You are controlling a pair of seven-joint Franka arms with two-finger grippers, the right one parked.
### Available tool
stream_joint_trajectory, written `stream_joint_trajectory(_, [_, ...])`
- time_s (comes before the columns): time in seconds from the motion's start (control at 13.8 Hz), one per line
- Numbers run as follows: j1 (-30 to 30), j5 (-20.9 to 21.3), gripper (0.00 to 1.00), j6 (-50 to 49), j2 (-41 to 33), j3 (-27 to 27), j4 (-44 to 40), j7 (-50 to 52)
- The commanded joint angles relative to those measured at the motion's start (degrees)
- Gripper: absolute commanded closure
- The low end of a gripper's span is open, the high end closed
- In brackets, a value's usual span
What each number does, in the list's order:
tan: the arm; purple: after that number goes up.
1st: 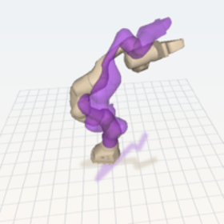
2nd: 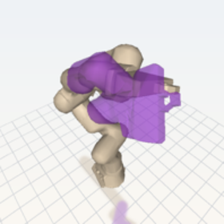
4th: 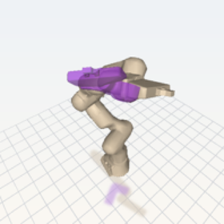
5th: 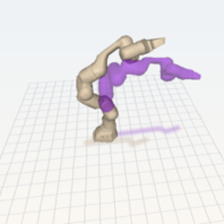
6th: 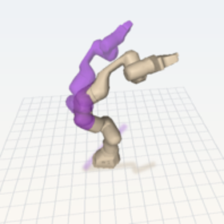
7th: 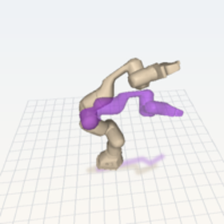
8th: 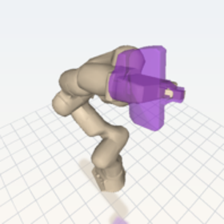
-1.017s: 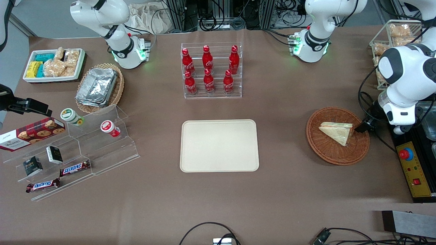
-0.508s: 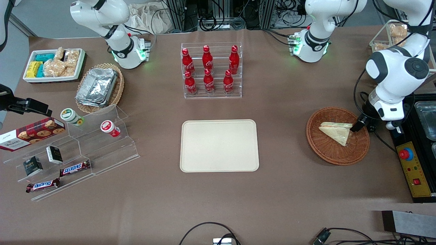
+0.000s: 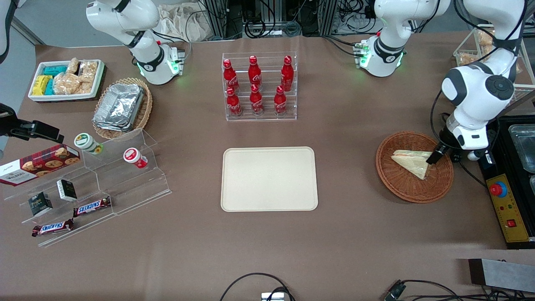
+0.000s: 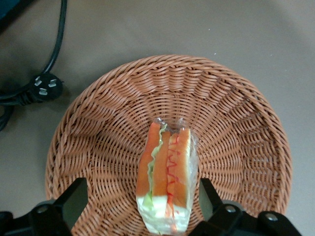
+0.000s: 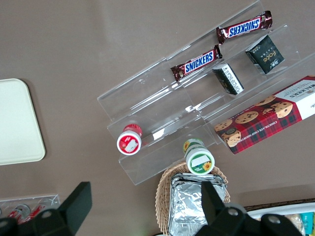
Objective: Place sandwich from basket to tray
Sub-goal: 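Lower the open left gripper onto the sandwich and close on it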
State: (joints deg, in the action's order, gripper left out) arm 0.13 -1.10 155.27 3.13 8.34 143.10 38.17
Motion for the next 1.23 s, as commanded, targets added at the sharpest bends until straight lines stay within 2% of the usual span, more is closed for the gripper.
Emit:
stream_joint_trajectory(0.0, [0.0, -0.7, 0.0, 3.3, 1.5, -0.3, 1.0, 0.7])
stream_joint_trajectory(0.58, [-1.9, -5.8, 0.0, 6.3, 4.1, -0.6, 1.0, 0.7])
stream_joint_trajectory(0.8, [-2.2, -6.3, 0.02, 7.1, 4.8, -0.7, 0.9, 0.7])
stream_joint_trajectory(0.87, [-2.3, -6.4, 0.1, 7.3, 5.0, -0.6, 0.9, 0.7])
stream_joint_trajectory(0.94, [-2.4, -6.4, 0.23, 7.3, 5.0, -0.6, 0.8, 0.7])
stream_joint_trajectory(1.16, [-2.5, -6.4, 0.91, 7.2, 5.0, -0.6, 0.8, 0.7])
